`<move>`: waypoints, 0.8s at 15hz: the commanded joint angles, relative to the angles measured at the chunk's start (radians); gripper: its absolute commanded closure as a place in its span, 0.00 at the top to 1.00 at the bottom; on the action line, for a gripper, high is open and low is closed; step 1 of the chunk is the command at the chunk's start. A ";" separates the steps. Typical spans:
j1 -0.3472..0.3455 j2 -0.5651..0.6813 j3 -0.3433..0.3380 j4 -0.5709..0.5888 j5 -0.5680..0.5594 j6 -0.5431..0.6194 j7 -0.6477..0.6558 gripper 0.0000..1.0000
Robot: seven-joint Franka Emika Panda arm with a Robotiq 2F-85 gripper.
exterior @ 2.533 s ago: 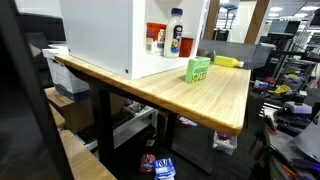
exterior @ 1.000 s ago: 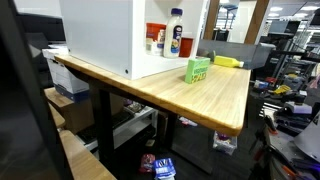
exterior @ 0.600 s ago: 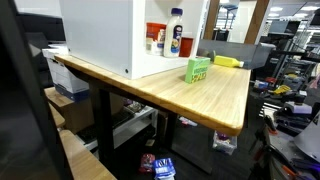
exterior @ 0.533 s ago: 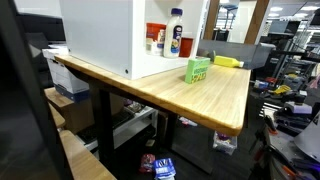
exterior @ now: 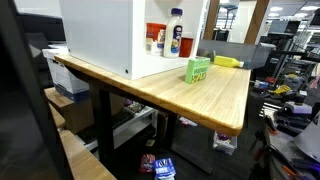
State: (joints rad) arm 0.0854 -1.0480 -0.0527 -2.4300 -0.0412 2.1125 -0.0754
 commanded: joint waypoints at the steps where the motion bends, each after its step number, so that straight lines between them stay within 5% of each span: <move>1: 0.014 0.055 0.022 -0.013 0.018 0.040 -0.020 0.07; 12: 0.008 0.238 0.065 -0.034 0.029 0.257 0.052 0.07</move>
State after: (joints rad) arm 0.1065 -0.8743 -0.0056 -2.4750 -0.0360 2.3134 -0.0430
